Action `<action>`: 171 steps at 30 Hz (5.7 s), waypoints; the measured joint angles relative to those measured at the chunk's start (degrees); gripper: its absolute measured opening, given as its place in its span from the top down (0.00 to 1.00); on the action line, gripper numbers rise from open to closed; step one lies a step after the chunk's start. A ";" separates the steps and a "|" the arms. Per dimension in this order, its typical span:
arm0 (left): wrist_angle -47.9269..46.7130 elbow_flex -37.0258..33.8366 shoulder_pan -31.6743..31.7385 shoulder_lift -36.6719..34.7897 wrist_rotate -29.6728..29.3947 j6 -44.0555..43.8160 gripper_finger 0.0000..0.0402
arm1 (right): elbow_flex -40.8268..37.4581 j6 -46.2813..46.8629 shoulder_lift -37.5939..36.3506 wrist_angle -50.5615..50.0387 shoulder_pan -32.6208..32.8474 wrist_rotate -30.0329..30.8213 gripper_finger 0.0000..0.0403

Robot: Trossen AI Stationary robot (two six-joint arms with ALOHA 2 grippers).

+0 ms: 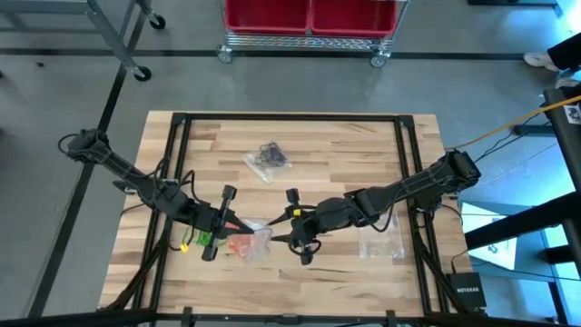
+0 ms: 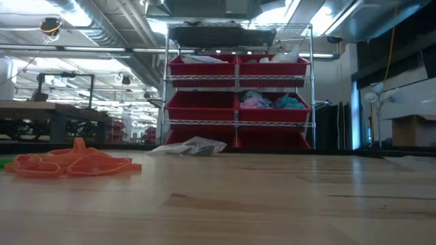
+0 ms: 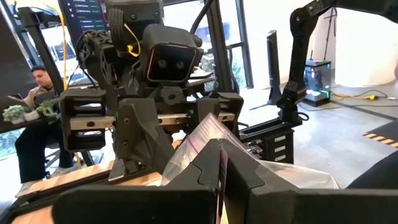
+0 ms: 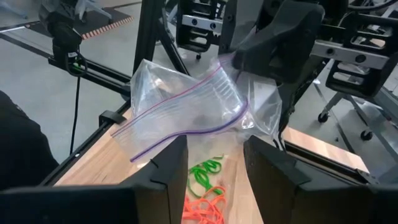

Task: Sort rubber bands
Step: Open the transparent zip bag

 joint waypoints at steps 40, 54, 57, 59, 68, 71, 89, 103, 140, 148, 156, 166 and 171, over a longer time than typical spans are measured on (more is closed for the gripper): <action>-34.72 9.77 -2.40 -0.02 -5.89 -33.38 0.66 | 0.00 14.48 0.00 -5.78 -2.13 7.14 1.00; -43.24 9.41 -4.19 -5.43 -9.11 -42.80 0.68 | 0.02 19.05 0.02 -10.97 -3.06 10.56 1.00; -38.08 9.38 -3.63 -3.65 -12.02 -38.62 0.68 | 0.02 18.50 0.02 -9.92 -3.06 10.58 1.00; -34.62 9.27 -3.00 -2.15 -12.89 -36.05 0.68 | 0.02 18.48 0.02 -9.99 -3.06 10.62 1.00; -30.39 9.28 0.77 3.04 -17.30 -29.84 0.68 | 0.02 18.45 0.04 -10.49 -3.06 10.49 1.00; -30.50 9.28 1.71 3.04 -17.31 -28.77 0.68 | 0.02 18.45 0.04 -10.54 -3.06 10.47 1.00; -32.81 9.27 3.65 3.71 -16.15 -28.14 0.89 | 0.02 18.41 0.07 -10.36 -3.06 8.43 1.00; -29.64 9.27 4.50 6.16 -16.15 -27.17 0.93 | 0.02 18.41 1.01 -10.06 -3.05 7.38 1.00; -40.02 9.25 -0.72 5.44 -20.06 -34.75 0.98 | 0.00 24.44 2.14 -13.44 -2.25 8.98 1.00; -37.51 9.27 2.37 6.43 -13.06 -37.51 0.80 | 0.00 23.07 2.14 -13.17 -2.29 8.96 1.00; -35.51 9.27 5.07 8.48 -12.68 -35.93 0.67 | 0.00 22.39 2.21 -12.96 -2.29 7.85 1.00; -31.57 9.27 6.86 9.95 -9.30 -31.45 0.73 | 0.00 21.47 2.27 -11.76 -2.29 5.95 1.00; -31.52 9.27 6.86 10.36 -9.73 -29.64 0.83 | 0.00 21.49 2.27 -11.63 -2.29 5.92 1.00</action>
